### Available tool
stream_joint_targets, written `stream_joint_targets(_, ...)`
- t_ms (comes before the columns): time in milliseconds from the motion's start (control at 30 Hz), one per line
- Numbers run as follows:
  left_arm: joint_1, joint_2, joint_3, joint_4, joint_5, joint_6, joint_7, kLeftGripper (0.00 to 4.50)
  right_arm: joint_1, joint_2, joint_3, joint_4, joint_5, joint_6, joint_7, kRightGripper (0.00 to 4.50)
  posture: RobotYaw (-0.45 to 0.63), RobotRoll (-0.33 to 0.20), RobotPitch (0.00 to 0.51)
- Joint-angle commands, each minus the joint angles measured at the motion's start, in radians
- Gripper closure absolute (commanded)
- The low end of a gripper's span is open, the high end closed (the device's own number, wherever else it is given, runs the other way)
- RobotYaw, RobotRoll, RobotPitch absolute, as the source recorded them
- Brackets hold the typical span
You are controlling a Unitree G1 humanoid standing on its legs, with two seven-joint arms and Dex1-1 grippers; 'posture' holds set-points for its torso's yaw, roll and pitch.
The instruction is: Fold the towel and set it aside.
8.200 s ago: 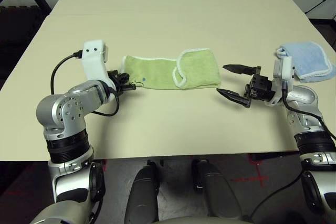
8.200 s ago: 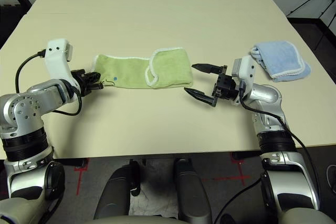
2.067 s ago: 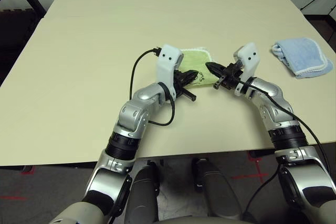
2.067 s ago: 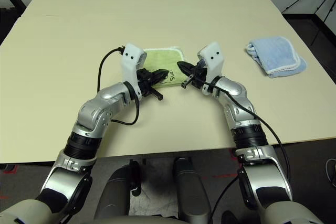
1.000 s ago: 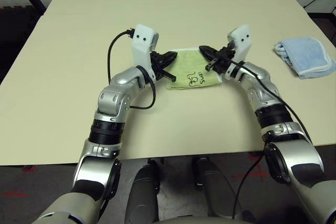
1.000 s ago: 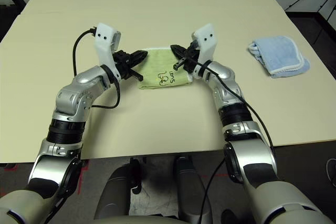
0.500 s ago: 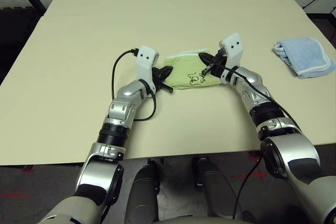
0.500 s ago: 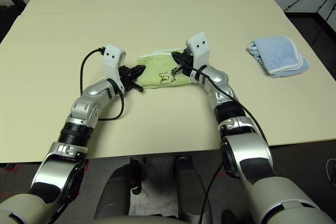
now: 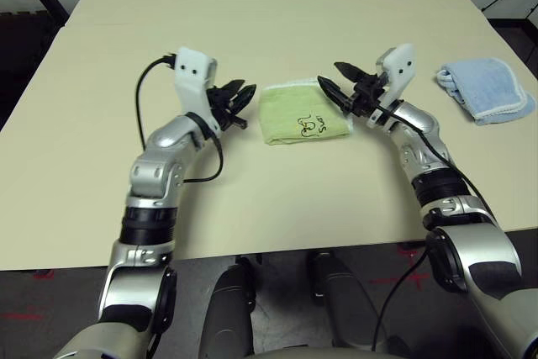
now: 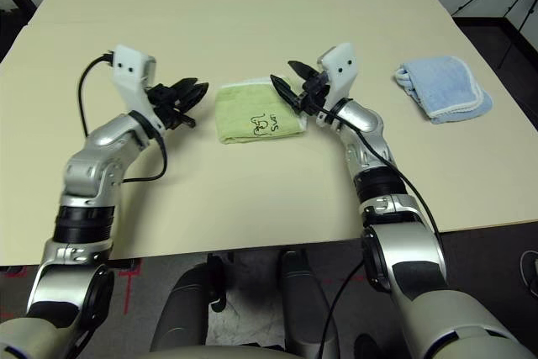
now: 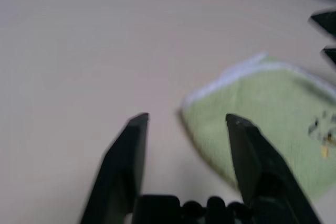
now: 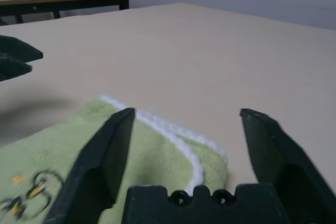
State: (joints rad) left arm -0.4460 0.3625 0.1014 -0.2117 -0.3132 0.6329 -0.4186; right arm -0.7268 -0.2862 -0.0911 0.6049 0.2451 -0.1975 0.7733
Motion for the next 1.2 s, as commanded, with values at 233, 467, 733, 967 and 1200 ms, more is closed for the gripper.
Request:
stream_joint_targets(233,0.193,0.003,0.077,-0.192,0.042,0.023,0.152,0.04,0.180,-0.054,-0.045,-0.190,0.078,0.043,0.031,0.00,-0.10,0.000,0.180)
stream_joint_targets(467,0.210,-0.021,0.107,-0.212,0.032,0.027,0.201,0.04,0.254,-0.115,-0.054,-0.281,0.140,0.109,0.108,0.00,-0.11,0.000,0.177)
stream_joint_targets(733,0.197,-0.012,0.094,-0.189,0.018,0.051,0.182,0.04,0.269,-0.225,-0.064,-0.283,0.204,0.166,0.261,0.00,-0.13,0.000,0.172)
stream_joint_targets(967,0.192,-0.004,0.102,-0.182,-0.008,0.109,0.173,0.04,0.244,-0.293,-0.082,-0.224,0.216,0.143,0.356,0.00,-0.15,0.000,0.168)
stream_joint_targets(1200,0.166,0.017,0.098,-0.142,-0.013,0.125,0.157,0.04,0.264,-0.319,-0.115,-0.187,0.256,0.114,0.484,0.00,-0.18,0.000,0.162)
